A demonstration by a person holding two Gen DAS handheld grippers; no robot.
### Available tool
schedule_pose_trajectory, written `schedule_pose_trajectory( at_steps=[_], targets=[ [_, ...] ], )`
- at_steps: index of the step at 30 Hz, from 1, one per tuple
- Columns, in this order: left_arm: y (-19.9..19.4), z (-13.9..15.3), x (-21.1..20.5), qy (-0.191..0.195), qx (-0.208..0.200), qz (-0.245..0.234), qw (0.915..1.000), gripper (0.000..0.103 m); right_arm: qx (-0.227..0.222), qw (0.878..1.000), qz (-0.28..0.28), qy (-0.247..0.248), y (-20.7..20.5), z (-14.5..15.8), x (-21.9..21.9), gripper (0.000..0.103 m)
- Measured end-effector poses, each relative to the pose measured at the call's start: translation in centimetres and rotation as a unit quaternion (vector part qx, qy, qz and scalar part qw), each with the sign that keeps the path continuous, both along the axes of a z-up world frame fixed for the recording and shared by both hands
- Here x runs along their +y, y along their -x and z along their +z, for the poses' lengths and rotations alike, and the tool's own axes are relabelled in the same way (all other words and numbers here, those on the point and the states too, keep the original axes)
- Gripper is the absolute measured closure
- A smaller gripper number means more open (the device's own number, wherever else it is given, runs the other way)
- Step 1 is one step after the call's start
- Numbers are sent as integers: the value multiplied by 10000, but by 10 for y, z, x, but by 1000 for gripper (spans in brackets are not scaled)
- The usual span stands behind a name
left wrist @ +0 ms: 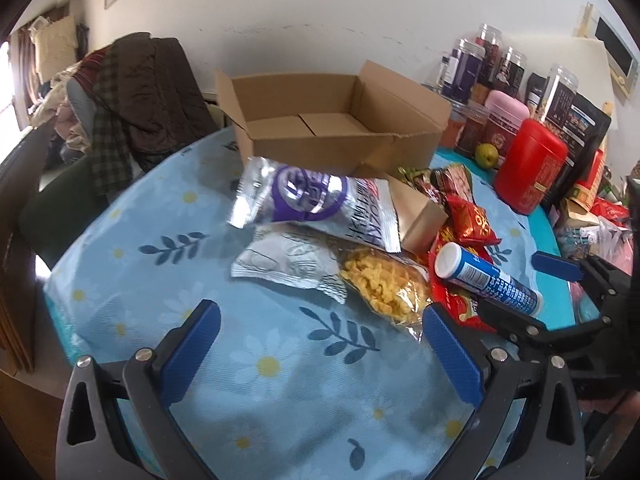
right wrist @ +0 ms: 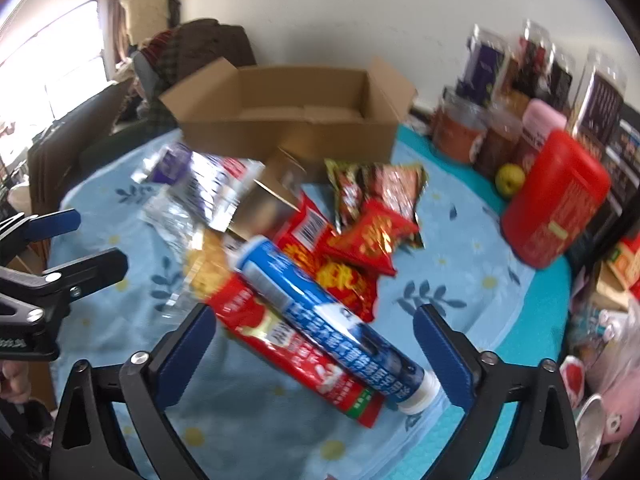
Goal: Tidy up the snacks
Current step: 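Grasp the blue-and-white tube with the right gripper while the left gripper approaches the red sauce packet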
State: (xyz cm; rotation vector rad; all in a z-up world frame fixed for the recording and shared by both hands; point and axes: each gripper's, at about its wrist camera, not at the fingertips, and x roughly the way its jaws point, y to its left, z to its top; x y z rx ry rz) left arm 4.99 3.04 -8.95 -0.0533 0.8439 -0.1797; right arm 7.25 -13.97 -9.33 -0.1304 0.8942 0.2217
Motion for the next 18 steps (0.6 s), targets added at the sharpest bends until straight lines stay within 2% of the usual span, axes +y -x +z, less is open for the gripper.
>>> schedule_pose_trajectory(
  at_steps=[4,7,9,10,11,13,16,18],
  targets=[
    [-8,-6,-4,-16,77,-56,10000,0,326,9993,-29,-160,-13,-14,-10,15],
    [-15,-7,-2,-1,114,-7,9999,0,589,9977,-3,-348,-21,-24,-14,17],
    [-20,-8,2,59,135,33,9999,0,655,9968,25,-463,-24,-27,-16,17],
    [-22,-9,3,85,146,49,9998,0,657,9967,52,-483,-25,-29,-16,21],
    [-24,-10,4,128,176,59,9997,0,672,9962,111,-538,-25,-29,-16,25],
    [-26,-14,4,207,255,24,9995,0,712,9946,202,-731,-24,-29,-19,51],
    [-28,-17,1,219,321,-46,9992,0,625,9957,0,-679,-19,-28,-25,70],
    [-28,-18,-4,185,338,-140,9992,0,604,9946,-229,-816,-16,-27,-34,75]
  ],
)
